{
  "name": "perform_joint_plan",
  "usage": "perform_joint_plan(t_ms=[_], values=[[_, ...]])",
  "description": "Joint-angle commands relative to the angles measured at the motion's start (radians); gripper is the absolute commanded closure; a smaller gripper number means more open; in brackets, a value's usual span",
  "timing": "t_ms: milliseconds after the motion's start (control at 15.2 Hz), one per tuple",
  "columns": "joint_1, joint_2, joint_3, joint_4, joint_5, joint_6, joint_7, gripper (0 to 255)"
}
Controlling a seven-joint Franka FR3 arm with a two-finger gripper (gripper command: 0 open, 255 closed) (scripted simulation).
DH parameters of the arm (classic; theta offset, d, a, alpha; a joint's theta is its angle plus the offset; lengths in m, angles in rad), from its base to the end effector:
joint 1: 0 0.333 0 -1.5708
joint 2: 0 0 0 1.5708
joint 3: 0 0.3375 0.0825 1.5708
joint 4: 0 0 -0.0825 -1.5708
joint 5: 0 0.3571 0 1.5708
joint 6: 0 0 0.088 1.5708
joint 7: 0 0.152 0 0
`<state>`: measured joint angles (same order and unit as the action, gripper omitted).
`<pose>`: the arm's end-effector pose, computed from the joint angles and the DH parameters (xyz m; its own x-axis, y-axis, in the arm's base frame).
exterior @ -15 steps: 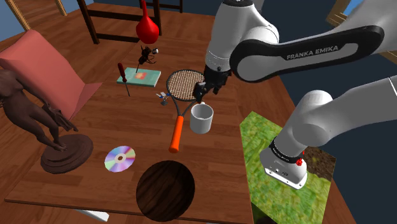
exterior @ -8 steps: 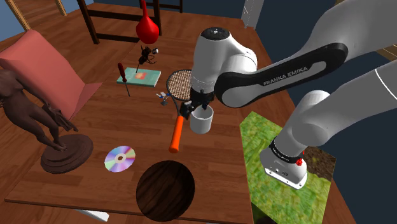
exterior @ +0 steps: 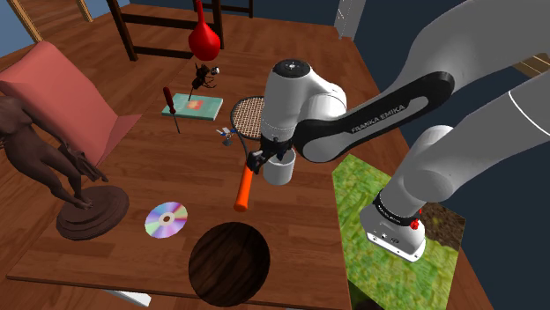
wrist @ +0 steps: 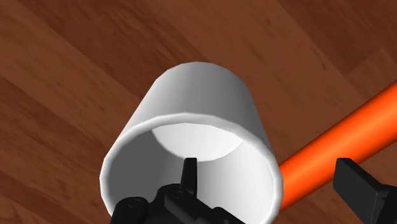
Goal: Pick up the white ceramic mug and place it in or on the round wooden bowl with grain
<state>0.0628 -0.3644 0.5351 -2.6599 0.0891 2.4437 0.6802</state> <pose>0.3254 0.2141 0.3464 0.9737 -0.1628 0.1593 -0.1686 -0.9854 0.0233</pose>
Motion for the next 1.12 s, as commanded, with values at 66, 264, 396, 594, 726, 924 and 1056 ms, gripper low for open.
perform_joint_plan(t_ms=[66, 264, 396, 594, 726, 924, 1056], values=[[-0.003, 0.007, 0.002, -0.001, -0.003, 0.008, 0.002, 0], [-0.003, 0.007, 0.002, -0.001, -0.003, 0.008, 0.002, 0], [-0.003, 0.007, 0.002, -0.001, -0.003, 0.008, 0.002, 255], [-0.003, 0.007, 0.002, -0.001, -0.003, 0.008, 0.002, 255], [-0.003, 0.007, 0.002, -0.001, -0.003, 0.008, 0.002, 255], [-0.003, 0.007, 0.002, -0.001, -0.003, 0.008, 0.002, 255], [0.001, -0.004, -0.003, 0.005, 0.001, -0.008, -0.003, 255]])
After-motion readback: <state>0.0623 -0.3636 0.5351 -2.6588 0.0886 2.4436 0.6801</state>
